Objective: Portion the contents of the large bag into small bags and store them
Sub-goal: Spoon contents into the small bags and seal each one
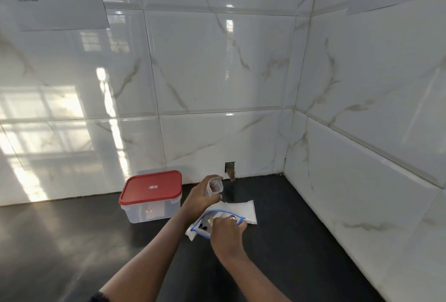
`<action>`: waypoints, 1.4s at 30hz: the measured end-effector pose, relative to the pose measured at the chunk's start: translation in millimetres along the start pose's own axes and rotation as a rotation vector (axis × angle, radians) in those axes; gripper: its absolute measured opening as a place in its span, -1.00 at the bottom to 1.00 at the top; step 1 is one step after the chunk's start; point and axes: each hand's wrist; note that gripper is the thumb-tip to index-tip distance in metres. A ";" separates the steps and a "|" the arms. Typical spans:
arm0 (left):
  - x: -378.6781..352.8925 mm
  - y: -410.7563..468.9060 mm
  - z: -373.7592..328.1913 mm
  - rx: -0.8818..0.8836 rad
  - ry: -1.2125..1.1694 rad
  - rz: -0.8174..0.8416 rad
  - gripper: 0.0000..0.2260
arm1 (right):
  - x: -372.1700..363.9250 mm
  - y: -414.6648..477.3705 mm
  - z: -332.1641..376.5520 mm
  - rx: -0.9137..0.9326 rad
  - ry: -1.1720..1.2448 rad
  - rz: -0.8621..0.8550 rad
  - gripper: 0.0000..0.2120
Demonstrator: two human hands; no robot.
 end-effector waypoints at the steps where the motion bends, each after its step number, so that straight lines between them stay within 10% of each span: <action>1: -2.7 1.1 -2.1 0.020 -0.043 -0.016 -0.60 | -1.7 -0.5 -2.3 -0.005 -0.002 0.023 -0.73; 6: -17.1 8.0 -6.9 0.062 -0.140 -0.010 -0.53 | 9.3 -14.1 -15.9 -0.091 0.190 -0.233 -0.93; 14: -50.0 13.2 -29.7 0.137 -0.466 0.055 -0.25 | 52.2 -6.0 -39.5 -0.125 1.159 -0.361 -0.87; 25: -80.4 23.7 -33.2 0.083 -0.612 -0.235 -0.89 | 75.7 9.0 -75.9 -0.360 1.200 -0.521 -0.90; 42: -89.0 30.5 -25.5 0.100 -0.495 -0.319 -0.81 | 77.3 22.3 -96.3 -0.435 1.257 -0.378 -0.69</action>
Point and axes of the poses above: each hand's wrist, its own y-axis towards the middle knuckle, its own x-axis out of the back of the hand, z = x × y, and after that the axes turned 6 degrees about -x, right-handed
